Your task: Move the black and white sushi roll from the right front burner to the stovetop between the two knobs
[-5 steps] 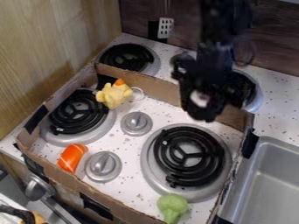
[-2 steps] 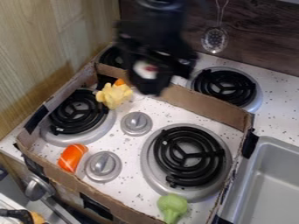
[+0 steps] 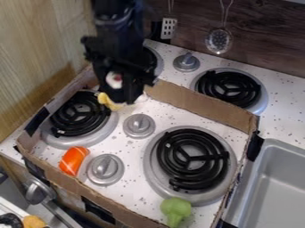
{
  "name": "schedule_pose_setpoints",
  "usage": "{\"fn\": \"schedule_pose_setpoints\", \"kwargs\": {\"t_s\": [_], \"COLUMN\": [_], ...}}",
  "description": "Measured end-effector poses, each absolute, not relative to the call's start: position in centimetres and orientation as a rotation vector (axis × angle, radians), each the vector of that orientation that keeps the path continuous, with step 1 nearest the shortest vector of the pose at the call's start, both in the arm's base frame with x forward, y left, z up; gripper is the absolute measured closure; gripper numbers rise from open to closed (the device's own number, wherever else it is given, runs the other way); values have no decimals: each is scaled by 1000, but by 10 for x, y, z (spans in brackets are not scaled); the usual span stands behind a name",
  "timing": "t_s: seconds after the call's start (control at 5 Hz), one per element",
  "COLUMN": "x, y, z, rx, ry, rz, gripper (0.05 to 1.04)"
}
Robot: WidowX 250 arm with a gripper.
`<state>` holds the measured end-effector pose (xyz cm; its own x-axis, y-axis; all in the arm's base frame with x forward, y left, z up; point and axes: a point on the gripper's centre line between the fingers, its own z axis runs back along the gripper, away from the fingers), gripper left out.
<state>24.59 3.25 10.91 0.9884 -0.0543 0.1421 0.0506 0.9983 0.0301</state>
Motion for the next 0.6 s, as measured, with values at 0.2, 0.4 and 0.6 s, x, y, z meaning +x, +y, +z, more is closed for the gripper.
{"fn": "schedule_pose_setpoints", "kwargs": {"t_s": [0.2,0.4,0.6], "x": [255,264,267], "y": [40,42,40], "z": [87,70,53], "rx": [-13,-45,-62], "ry": [-147,-156,-153], "rz": [-73,-84,-80], "gripper": [543,543,543]}}
